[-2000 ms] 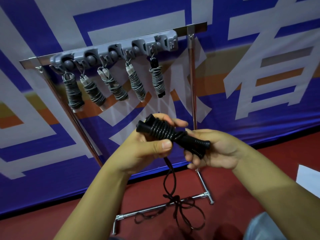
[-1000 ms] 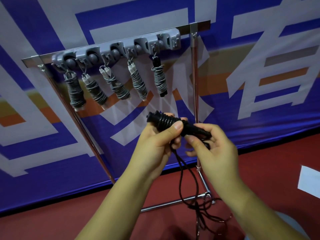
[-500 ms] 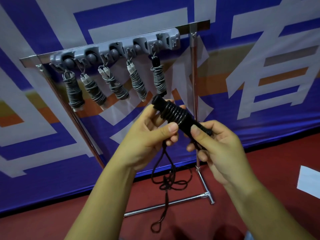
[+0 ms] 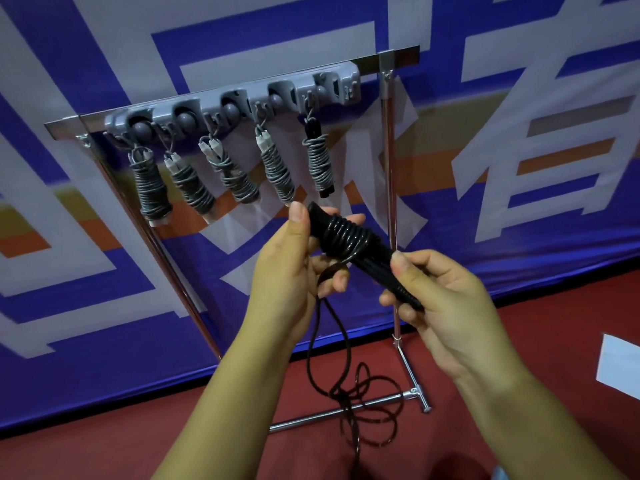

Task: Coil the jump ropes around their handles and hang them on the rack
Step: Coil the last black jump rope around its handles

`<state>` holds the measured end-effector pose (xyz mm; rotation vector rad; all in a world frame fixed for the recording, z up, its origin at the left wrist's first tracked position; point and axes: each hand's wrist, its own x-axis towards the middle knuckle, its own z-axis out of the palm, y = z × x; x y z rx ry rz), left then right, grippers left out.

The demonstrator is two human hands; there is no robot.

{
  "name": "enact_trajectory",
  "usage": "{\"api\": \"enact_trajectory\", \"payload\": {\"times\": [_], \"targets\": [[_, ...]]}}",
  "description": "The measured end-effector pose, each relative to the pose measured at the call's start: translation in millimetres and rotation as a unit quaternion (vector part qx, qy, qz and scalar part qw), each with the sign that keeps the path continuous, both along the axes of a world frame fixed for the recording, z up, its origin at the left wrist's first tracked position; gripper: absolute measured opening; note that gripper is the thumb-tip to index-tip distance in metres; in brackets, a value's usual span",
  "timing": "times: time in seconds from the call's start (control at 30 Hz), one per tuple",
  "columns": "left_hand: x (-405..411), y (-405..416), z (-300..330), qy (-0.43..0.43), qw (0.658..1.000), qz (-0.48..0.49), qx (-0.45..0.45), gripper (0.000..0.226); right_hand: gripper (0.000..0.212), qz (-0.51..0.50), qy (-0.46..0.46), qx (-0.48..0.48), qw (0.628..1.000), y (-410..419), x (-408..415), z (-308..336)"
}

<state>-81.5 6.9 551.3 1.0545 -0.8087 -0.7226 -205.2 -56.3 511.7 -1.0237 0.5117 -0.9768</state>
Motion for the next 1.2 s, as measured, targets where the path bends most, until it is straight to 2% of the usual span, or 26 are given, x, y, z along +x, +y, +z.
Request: {"api": "enact_trajectory", "payload": {"times": [0.2,0.37,0.5,0.7,0.8,1.0,1.1,1.2], "targets": [[-11.8,-0.2,2.0,-0.040,0.997,0.050,-0.035,0.041,0.017,-0.069,-0.005,-0.071,0.995,5.2,1.9,-4.1],[-14.4,-1.2,2.6,-0.024,0.995,0.090,-0.047,0.053,0.022,-0.099,-0.004,-0.134,0.986,5.7,1.3,-9.5],[-13.7,0.5,-1.2,-0.013,0.992,0.115,-0.048,0.042,0.025,-0.163,0.067,-0.267,0.947,1.3,-2.0,-13.4],[-12.4,0.9,-3.1,-0.022,0.990,0.118,-0.071,0.033,0.042,-0.030,0.096,-0.197,0.975,-3.5,-4.4,-7.5],[-10.6,0.7,-3.3,-0.026,0.989,0.132,-0.066,0.032,0.036,0.024,0.122,-0.199,0.972,-5.3,-2.6,-9.6],[-10.6,1.6,-8.3,-0.013,0.988,0.143,-0.052,0.032,0.036,0.127,0.102,-0.154,0.974,-5.1,-0.4,-10.4],[-8.4,0.5,-9.4,-0.012,0.991,0.125,-0.043,0.031,0.026,0.151,0.114,-0.162,0.968,-7.1,-3.1,-10.7],[-5.5,-0.7,-10.3,0.003,0.996,0.092,-0.019,0.036,0.026,0.122,0.155,-0.196,0.961,-11.4,-4.3,-14.7]]}}
